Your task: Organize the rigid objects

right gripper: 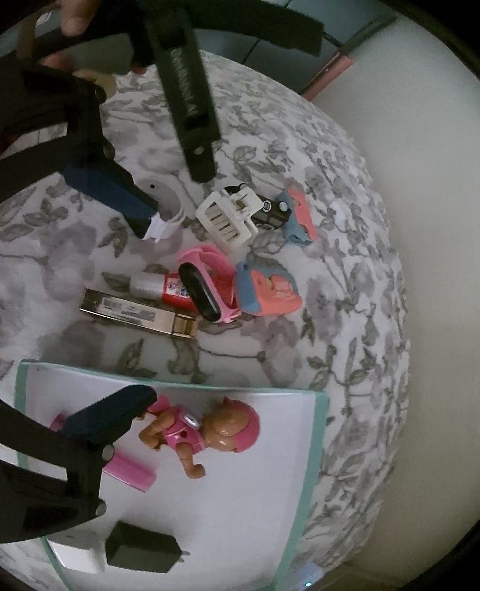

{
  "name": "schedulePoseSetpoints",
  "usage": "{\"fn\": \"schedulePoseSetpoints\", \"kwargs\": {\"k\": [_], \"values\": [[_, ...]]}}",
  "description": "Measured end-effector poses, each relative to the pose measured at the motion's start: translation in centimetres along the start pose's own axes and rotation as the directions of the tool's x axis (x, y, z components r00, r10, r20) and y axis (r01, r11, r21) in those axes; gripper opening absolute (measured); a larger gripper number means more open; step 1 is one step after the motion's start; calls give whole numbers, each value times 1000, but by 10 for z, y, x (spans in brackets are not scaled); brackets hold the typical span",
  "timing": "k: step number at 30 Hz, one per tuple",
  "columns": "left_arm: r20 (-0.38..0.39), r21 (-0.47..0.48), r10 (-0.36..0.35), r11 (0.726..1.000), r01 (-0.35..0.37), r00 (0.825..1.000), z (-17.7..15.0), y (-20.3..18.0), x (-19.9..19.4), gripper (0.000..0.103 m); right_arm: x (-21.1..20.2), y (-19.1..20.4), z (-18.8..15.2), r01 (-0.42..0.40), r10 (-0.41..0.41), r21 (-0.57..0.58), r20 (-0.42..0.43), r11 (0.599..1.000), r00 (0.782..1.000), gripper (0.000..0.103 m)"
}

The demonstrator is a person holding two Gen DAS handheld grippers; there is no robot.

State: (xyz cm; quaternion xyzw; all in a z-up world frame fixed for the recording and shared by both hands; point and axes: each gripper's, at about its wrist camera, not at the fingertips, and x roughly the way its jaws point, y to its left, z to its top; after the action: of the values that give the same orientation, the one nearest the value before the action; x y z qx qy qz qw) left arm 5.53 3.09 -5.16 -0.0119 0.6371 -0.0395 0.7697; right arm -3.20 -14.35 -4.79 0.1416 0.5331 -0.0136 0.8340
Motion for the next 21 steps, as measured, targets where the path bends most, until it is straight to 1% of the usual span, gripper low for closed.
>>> {"fn": "schedulePoseSetpoints", "kwargs": {"k": [3,4,5,6,7,9,11,13,14,15,17,21], "values": [[-20,19,13,1000,-12,1000,-3,-2,6,100,-1,0,0,4,-4,2,-3,1000,1000,85],[-27,23,10,1000,-9,1000,-4,-3,7,96,-2,-1,0,6,-6,5,0,1000,1000,81],[-35,28,4,1000,-3,999,-6,-4,9,94,-4,-2,1,3,-3,9,6,1000,1000,72],[-41,33,-1,999,3,999,-7,-5,10,88,-6,-3,2,-12,12,16,10,1000,1000,67],[-45,36,-3,999,5,999,-7,-6,11,85,-8,-5,3,-30,30,29,12,999,999,63],[-52,46,-5,999,7,999,-9,-7,13,82,-8,-4,3,-40,40,30,7,999,999,61],[-60,56,-8,998,11,998,-11,-9,15,76,-5,-1,3,-32,32,15,-10,999,999,51],[-74,62,-16,998,21,997,-12,-11,19,66,0,2,1,-24,24,-2,-31,1000,999,48],[-85,64,-20,998,26,996,-13,-11,21,64,2,4,0,-20,19,-12,-39,1000,999,45],[-91,66,-22,997,28,996,-16,-14,23,62,2,5,0,-17,16,-21,-44,1000,999,43],[-101,73,-17,997,24,995,-17,-15,29,61,4,7,-1,-9,7,-37,-56,999,998,39],[-93,103,14,995,-4,996,-22,-20,33,59,11,8,-4,15,-19,-49,-83,999,996,37]]}}
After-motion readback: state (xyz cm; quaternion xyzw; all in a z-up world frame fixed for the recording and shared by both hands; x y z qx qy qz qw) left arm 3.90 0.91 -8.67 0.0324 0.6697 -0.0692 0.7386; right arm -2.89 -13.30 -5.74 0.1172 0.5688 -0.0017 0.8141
